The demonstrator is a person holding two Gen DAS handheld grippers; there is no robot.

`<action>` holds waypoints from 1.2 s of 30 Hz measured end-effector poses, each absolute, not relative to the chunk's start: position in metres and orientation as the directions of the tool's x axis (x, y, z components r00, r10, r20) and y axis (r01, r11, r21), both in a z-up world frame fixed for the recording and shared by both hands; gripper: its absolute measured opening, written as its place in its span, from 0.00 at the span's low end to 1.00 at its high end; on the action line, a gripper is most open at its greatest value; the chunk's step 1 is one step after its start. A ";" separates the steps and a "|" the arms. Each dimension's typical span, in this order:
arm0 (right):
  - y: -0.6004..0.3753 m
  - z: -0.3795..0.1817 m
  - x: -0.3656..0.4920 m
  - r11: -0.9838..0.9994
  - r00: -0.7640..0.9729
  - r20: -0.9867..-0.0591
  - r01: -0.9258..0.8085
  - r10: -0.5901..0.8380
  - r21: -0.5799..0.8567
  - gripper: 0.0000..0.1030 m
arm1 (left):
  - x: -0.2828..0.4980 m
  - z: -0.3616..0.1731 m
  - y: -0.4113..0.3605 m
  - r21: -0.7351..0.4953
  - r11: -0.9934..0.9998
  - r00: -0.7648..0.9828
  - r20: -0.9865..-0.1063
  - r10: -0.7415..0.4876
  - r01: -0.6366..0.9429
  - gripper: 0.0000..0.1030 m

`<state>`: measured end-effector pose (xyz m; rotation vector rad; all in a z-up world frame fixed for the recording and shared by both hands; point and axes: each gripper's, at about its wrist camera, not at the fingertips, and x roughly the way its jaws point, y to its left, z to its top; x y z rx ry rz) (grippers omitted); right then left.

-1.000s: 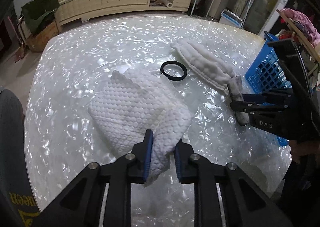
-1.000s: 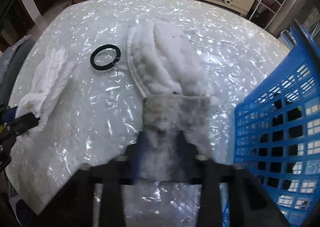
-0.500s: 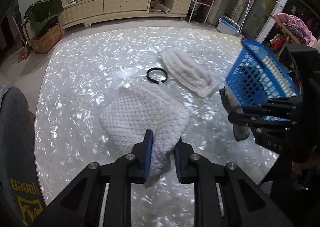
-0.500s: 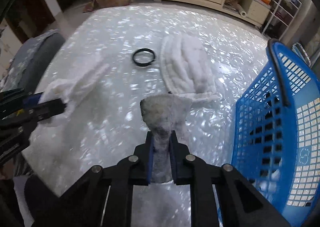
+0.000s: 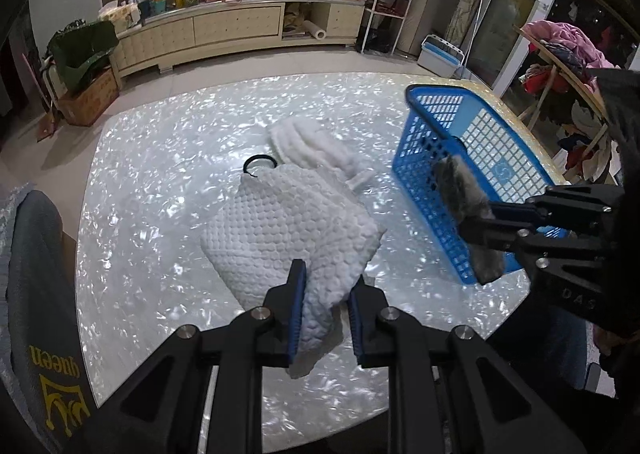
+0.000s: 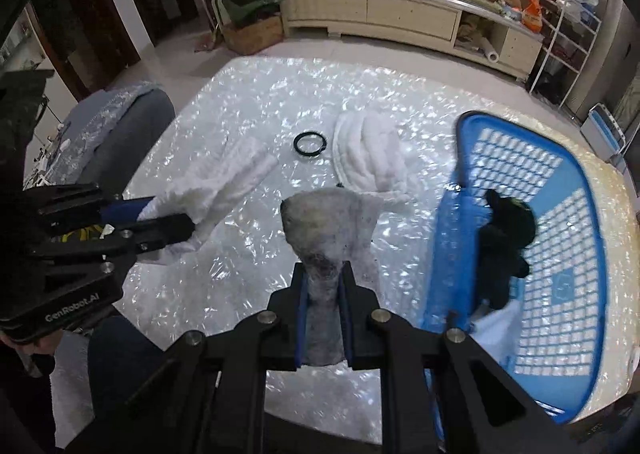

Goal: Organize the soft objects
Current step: 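Lower the grey pad into the blue basket and open the right gripper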

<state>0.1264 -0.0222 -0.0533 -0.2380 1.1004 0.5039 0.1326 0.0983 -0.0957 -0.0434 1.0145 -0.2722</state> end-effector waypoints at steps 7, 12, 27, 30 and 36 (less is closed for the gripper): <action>-0.063 -0.021 0.105 0.863 0.398 -0.870 -0.501 0.292 0.061 0.13 | 0.122 -0.073 0.066 -0.131 0.965 0.521 -0.821 -0.234 0.227 0.18; -0.091 -0.013 0.104 0.875 0.423 -0.858 -0.480 0.292 0.061 0.13 | 0.124 -0.063 0.042 -0.114 0.963 0.531 -0.815 -0.232 0.246 0.18; -0.148 -0.037 0.154 0.913 0.394 -0.899 -0.408 0.189 0.014 0.14 | 0.147 -0.076 0.001 -0.123 0.950 0.498 -0.828 -0.257 0.286 0.18; -0.155 -0.059 0.169 0.922 0.353 -0.924 -0.387 0.149 0.002 0.14 | 0.152 -0.084 0.002 -0.128 0.950 0.486 -0.835 -0.257 0.283 0.18; -0.155 -0.093 0.183 0.928 0.274 -0.953 -0.372 0.131 0.020 0.14 | 0.160 -0.095 0.009 -0.141 0.953 0.472 -0.843 -0.257 0.268 0.18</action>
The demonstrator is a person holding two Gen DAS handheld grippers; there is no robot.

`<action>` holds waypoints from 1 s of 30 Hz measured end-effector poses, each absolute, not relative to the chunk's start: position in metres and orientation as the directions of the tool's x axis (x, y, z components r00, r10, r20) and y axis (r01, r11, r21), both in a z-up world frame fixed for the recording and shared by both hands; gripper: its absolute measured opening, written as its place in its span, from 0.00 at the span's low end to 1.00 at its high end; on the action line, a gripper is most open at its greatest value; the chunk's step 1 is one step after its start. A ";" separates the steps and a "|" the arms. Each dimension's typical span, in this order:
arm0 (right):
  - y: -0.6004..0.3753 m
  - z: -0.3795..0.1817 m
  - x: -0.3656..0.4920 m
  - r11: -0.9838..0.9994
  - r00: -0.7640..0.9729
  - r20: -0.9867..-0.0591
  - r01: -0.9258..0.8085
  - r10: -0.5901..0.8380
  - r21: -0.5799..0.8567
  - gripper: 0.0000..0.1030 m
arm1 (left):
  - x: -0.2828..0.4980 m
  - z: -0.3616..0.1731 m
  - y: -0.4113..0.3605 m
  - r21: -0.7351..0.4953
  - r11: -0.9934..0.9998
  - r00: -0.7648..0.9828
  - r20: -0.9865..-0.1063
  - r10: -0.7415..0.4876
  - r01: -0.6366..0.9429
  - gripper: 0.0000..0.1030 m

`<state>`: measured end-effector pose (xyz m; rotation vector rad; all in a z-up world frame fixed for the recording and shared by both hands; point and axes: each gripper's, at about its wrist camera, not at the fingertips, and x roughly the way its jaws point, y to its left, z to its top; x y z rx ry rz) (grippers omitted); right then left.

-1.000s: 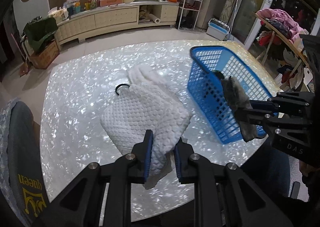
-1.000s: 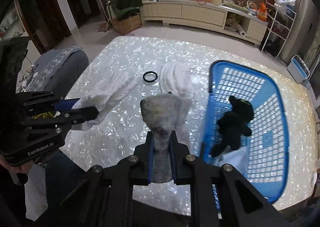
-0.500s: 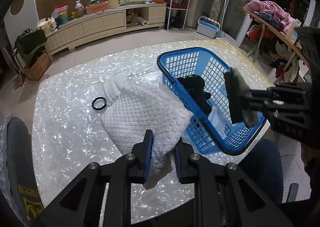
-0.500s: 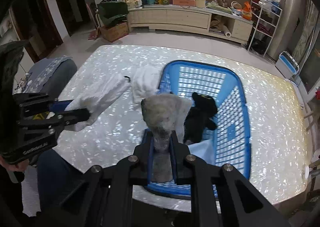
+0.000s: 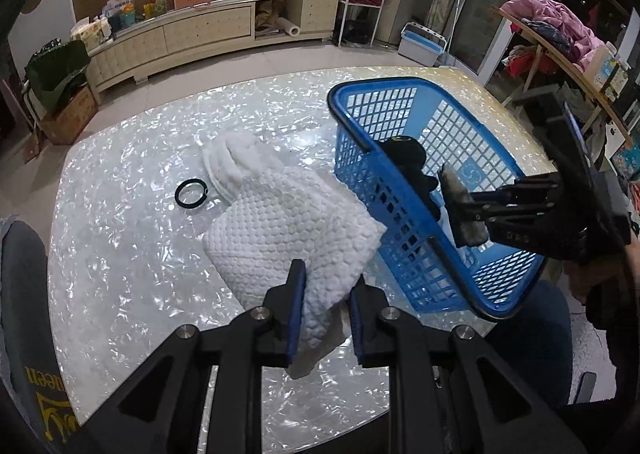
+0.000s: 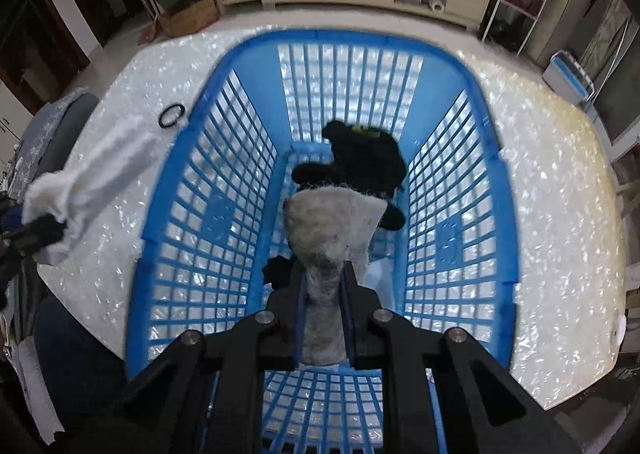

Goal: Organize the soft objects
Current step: 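Lower the grey pad into the blue basket and open the right gripper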

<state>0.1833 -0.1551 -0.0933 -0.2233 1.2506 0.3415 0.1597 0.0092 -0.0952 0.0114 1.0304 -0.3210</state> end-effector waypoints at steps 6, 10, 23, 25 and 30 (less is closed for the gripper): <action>-0.149 -0.105 0.182 0.926 0.250 -0.962 -0.377 0.110 0.008 0.36 | 0.159 -0.098 0.018 -0.147 0.958 0.471 -0.846 -0.252 0.248 0.18; -0.149 -0.099 0.177 0.927 0.277 -0.954 -0.375 0.117 0.005 0.82 | 0.156 -0.095 0.020 -0.149 0.958 0.478 -0.842 -0.252 0.244 0.18; -0.162 -0.058 0.125 0.935 0.400 -0.905 -0.356 0.144 -0.009 1.00 | 0.133 -0.065 -0.003 -0.135 0.947 0.513 -0.813 -0.274 0.292 0.18; -0.167 -0.055 0.120 0.937 0.409 -0.900 -0.349 0.148 -0.004 1.00 | 0.131 -0.061 -0.009 -0.130 0.944 0.517 -0.810 -0.278 0.304 0.18; -0.179 -0.044 0.112 0.943 0.428 -0.891 -0.333 0.152 0.001 1.00 | 0.128 -0.053 -0.032 -0.116 0.934 0.520 -0.804 -0.289 0.339 0.18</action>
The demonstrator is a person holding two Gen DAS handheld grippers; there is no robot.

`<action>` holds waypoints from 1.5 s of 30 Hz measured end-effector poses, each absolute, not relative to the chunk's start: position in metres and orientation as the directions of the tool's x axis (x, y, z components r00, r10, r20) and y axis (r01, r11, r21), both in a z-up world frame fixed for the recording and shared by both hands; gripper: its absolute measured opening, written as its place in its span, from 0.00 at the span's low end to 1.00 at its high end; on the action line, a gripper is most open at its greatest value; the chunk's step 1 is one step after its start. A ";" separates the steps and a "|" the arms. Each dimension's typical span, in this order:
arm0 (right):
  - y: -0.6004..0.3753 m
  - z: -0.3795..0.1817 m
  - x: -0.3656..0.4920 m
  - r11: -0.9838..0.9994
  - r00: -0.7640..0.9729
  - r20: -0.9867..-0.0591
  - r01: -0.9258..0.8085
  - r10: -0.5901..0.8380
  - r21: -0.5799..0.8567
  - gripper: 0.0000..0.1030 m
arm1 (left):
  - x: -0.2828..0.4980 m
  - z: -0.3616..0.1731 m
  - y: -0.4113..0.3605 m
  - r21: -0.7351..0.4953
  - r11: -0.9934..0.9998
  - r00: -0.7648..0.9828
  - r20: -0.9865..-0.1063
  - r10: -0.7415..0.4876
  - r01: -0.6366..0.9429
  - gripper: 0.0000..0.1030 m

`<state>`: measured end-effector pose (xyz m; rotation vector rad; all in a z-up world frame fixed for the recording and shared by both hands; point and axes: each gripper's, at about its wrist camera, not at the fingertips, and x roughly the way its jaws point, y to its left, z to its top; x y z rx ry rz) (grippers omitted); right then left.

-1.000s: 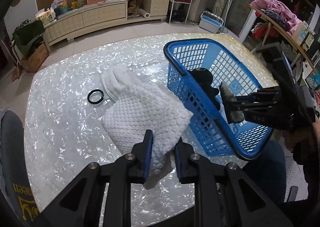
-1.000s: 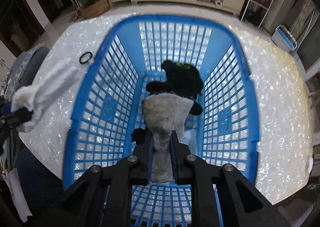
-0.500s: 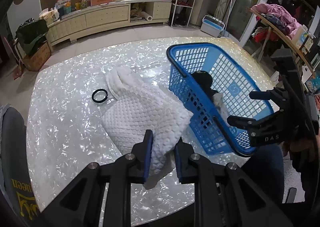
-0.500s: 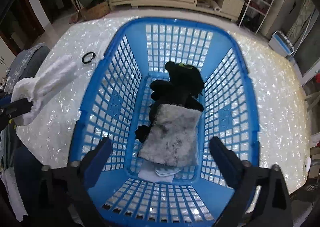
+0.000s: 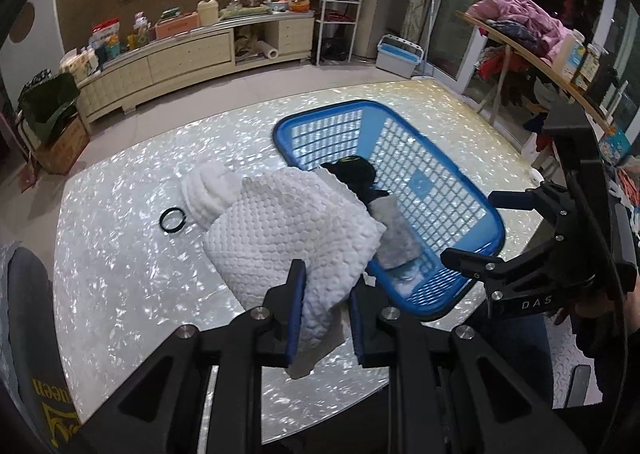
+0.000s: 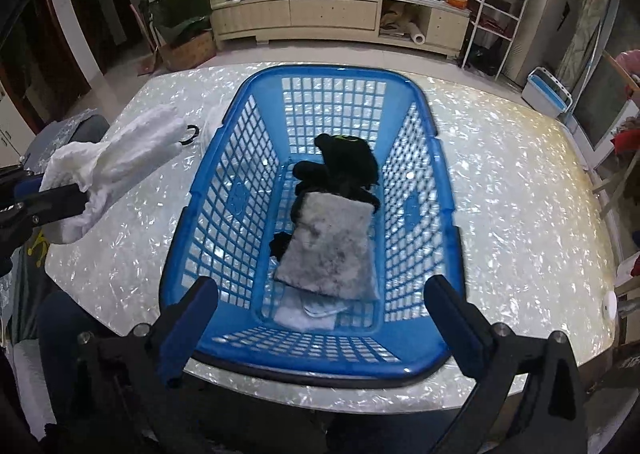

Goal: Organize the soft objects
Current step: 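Lower the grey pad into the blue basket and open the right gripper, then carry the white waffle towel into the basket and open the left gripper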

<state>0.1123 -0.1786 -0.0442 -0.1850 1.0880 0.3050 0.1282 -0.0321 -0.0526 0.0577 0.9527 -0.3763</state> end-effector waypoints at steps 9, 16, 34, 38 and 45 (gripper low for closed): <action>-0.202 -0.044 0.113 0.951 0.453 -0.879 -0.308 0.145 -0.002 1.00 | 0.135 -0.050 -0.076 -0.104 0.910 0.503 -0.805 -0.314 0.402 0.18; -0.223 -0.048 0.118 0.960 0.465 -0.872 -0.278 0.150 0.018 1.00 | 0.147 -0.054 -0.108 -0.073 0.894 0.484 -0.820 -0.306 0.441 0.18; -0.259 -0.071 0.138 0.968 0.437 -0.883 -0.241 0.172 0.070 1.00 | 0.180 -0.090 -0.175 -0.039 0.848 0.415 -0.860 -0.299 0.529 0.14; -0.266 -0.078 0.142 0.968 0.422 -0.888 -0.236 0.179 0.083 1.00 | 0.191 -0.107 -0.180 -0.068 0.852 0.380 -0.875 -0.301 0.519 0.13; -0.273 -0.085 0.150 0.967 0.410 -0.891 -0.231 0.196 0.106 1.00 | 0.204 -0.120 -0.184 -0.113 0.848 0.335 -0.885 -0.323 0.518 0.10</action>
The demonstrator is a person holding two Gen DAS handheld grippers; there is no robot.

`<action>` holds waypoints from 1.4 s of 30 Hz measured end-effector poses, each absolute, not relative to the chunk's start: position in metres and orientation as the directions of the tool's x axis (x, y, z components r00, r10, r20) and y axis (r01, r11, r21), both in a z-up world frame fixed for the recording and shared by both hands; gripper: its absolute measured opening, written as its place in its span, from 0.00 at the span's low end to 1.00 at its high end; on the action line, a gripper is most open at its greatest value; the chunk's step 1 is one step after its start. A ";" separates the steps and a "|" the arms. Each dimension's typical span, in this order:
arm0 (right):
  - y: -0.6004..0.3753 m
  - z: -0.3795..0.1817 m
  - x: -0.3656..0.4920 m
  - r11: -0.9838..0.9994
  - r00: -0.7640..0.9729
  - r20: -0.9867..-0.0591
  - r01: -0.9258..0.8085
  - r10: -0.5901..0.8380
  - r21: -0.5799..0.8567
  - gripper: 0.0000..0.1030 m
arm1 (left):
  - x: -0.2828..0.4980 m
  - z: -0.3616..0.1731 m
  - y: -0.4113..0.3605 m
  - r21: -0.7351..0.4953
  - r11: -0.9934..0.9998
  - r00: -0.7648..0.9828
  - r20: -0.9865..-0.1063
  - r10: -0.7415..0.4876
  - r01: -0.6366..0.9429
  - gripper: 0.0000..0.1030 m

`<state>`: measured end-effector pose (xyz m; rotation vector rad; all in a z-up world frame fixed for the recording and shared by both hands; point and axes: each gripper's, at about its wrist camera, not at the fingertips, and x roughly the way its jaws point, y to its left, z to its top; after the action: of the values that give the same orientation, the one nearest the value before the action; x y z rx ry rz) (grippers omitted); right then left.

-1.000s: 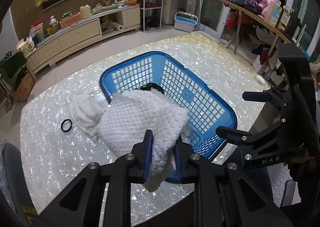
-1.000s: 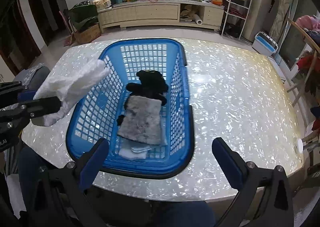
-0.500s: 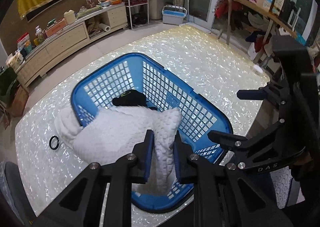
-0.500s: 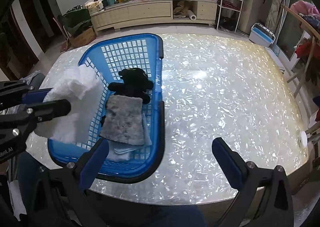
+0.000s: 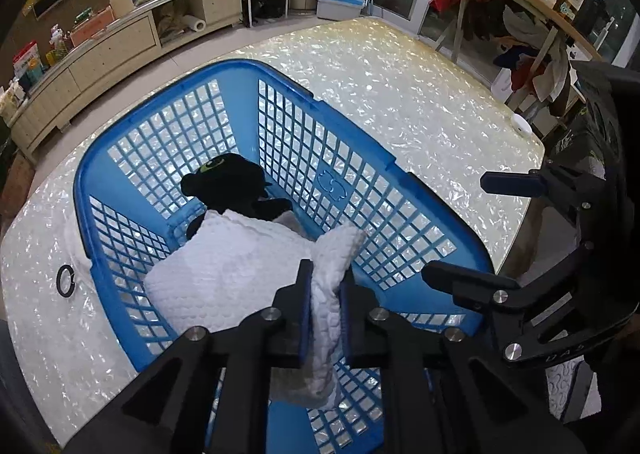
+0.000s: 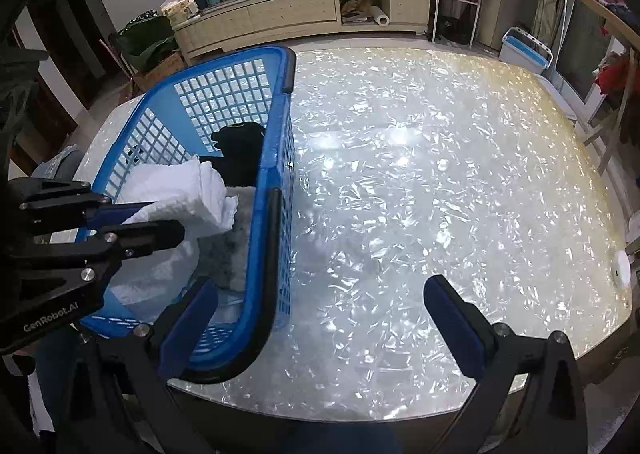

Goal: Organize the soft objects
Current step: 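Carry the white waffle towel into the basket and open the left gripper, then reach the right gripper to the black rubber ring and grasp it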

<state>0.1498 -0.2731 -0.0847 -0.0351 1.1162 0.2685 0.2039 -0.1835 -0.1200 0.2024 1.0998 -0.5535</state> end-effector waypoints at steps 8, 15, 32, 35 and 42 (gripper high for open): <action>-0.273 -0.088 0.152 0.963 0.397 -0.893 -0.238 0.212 0.123 1.00 | 0.209 -0.127 -0.182 -0.150 0.835 0.273 -0.902 -0.335 0.529 0.41; -0.275 -0.089 0.152 0.961 0.392 -0.893 -0.244 0.220 0.129 1.00 | 0.202 -0.119 -0.168 -0.149 0.852 0.291 -0.899 -0.328 0.502 0.63; -0.259 -0.058 0.137 0.957 0.437 -0.873 -0.273 0.216 0.100 1.00 | 0.166 -0.091 -0.118 -0.125 0.892 0.385 -0.870 -0.310 0.435 0.79; -0.248 -0.049 0.134 0.953 0.446 -0.869 -0.289 0.216 0.089 1.00 | 0.159 -0.086 -0.104 -0.126 0.903 0.405 -0.862 -0.305 0.411 0.79; -0.216 -0.032 0.131 0.937 0.467 -0.850 -0.341 0.243 0.080 1.00 | 0.145 -0.075 -0.064 -0.123 0.930 0.456 -0.844 -0.282 0.347 0.79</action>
<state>0.1311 -0.2160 -0.0317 -0.1056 1.0241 0.3589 0.1454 -0.0638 -0.0755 0.0702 1.0266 -0.3882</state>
